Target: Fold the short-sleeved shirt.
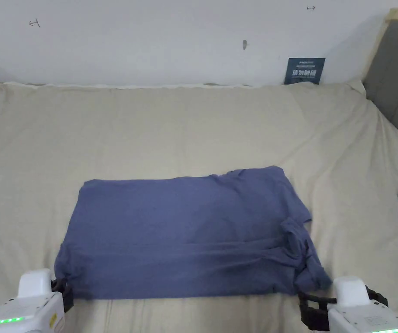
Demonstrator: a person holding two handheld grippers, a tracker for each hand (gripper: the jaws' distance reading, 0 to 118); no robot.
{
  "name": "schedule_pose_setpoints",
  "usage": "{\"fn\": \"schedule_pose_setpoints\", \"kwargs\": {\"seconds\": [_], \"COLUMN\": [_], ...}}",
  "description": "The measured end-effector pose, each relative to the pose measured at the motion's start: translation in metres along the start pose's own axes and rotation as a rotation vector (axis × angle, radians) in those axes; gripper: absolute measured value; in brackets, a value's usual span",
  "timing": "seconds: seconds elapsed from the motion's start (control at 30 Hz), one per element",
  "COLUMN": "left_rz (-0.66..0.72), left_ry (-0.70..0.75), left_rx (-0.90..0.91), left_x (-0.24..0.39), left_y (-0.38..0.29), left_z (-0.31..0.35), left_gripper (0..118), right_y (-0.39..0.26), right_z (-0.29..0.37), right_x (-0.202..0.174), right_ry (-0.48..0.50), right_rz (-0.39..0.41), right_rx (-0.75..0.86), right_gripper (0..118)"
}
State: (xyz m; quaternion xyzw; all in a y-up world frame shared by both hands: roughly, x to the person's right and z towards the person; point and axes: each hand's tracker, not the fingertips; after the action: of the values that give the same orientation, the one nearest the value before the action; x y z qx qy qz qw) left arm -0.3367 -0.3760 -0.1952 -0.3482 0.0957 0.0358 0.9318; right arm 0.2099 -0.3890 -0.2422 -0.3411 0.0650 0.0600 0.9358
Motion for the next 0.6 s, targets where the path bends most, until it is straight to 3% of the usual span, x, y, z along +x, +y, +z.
{"fn": "schedule_pose_setpoints", "kwargs": {"seconds": [0.1, 0.13, 0.17, 0.2, 0.33, 0.37, 0.47, 0.6], "left_rz": [0.04, 0.041, 0.042, 0.041, 0.054, 0.055, 0.102, 0.097], "left_ry": [-0.023, -0.018, -0.014, -0.013, -0.02, -0.022, -0.068, -0.108], "left_rx": [0.022, 0.021, 0.021, 0.02, 0.009, 0.007, -0.028, -0.014], "left_x": [0.0, -0.002, -0.006, -0.008, -0.019, -0.021, -0.028, -0.037], "left_y": [0.008, 0.01, 0.012, 0.012, 0.008, 0.008, 0.008, 0.011], "left_z": [0.011, 0.012, 0.012, 0.011, 0.01, 0.011, 0.014, 0.031], "left_gripper": [7, 7, 7, 7, 7, 6, 6, 6], "right_y": [0.015, 0.02, 0.023, 0.026, 0.022, 0.021, 0.027, 0.03], "right_z": [-0.015, -0.023, -0.03, -0.033, -0.022, -0.014, 0.017, 0.048], "right_x": [0.003, 0.005, 0.007, 0.009, -0.007, -0.012, -0.011, -0.009], "right_ry": [0.014, 0.04, 0.061, 0.083, 0.117, 0.072, 0.068, 0.07], "right_rz": [-0.032, -0.049, -0.08, -0.097, 0.015, 0.024, -0.044, -0.059], "right_rx": [-0.066, -0.116, -0.155, -0.149, -0.148, -0.123, -0.051, -0.038], "right_gripper": [111, 105, 77, 3, 4, 4, 4, 4]}}
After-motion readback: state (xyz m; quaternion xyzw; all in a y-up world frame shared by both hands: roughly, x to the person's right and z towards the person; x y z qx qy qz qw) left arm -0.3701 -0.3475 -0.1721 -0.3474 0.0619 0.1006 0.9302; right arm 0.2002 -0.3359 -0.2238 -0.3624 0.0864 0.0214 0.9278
